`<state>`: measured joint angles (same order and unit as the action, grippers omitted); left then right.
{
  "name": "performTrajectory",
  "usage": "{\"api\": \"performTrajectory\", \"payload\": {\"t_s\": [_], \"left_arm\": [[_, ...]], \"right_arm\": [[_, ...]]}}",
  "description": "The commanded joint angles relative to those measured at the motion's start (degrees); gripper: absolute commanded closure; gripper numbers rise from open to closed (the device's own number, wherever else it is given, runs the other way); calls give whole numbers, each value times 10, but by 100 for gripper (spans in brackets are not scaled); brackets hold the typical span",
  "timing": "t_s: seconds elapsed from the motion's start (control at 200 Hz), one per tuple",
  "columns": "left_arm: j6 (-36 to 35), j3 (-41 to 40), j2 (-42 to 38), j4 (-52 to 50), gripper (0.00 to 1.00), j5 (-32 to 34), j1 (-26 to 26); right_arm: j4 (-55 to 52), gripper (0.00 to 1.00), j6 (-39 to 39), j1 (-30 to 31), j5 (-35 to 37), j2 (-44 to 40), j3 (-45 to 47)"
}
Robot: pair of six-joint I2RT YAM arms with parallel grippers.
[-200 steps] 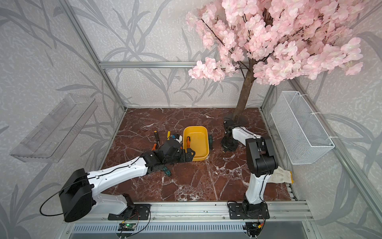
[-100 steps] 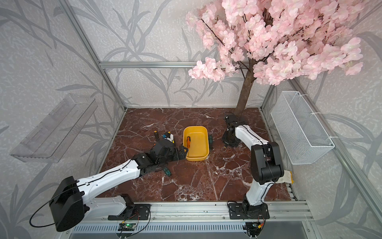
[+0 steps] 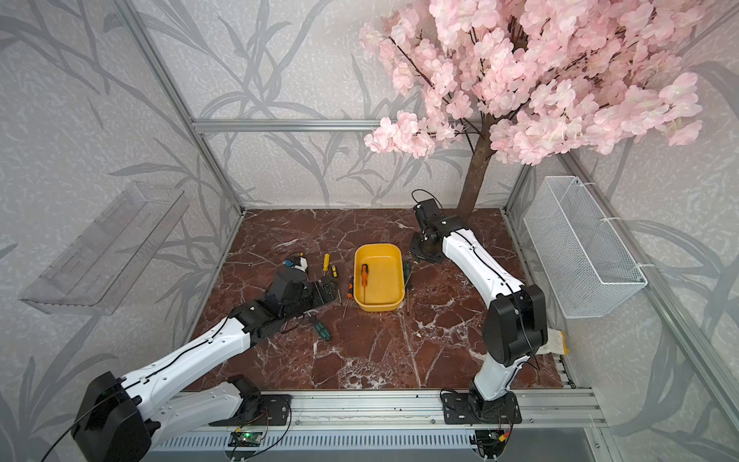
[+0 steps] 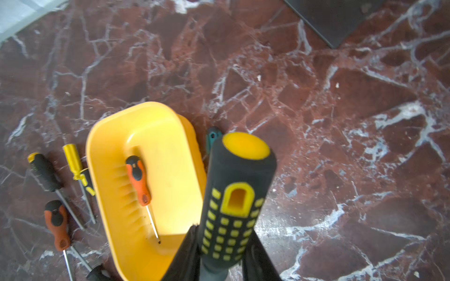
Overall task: Put the screwdriver on the desktop into the storage box
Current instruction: Pick up the screwdriver from the center of the board, then place the screwdriver in the storage box.
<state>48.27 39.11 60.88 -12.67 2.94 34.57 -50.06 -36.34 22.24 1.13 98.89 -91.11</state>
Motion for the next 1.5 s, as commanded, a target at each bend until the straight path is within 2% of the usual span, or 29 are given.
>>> {"api": "performTrajectory", "payload": {"t_s": [0.0, 0.235, 0.56, 1.165, 1.494], "left_arm": [[0, -12, -17, -24, 0, 2, -11], [8, -27, -43, -34, 0, 3, -19], [11, -34, -64, -47, 0, 8, -23], [21, -42, -75, -57, 0, 15, -27], [20, -42, -87, -70, 0, 22, -31]], "right_arm": [[-38, 72, 23, 27, 14, 32, -46], [-71, 72, 46, 81, 23, 109, -139], [-89, 72, 74, 108, 18, 170, -209], [-92, 72, 114, 131, -5, 276, -271], [-87, 72, 108, 137, -2, 325, -279]]}}
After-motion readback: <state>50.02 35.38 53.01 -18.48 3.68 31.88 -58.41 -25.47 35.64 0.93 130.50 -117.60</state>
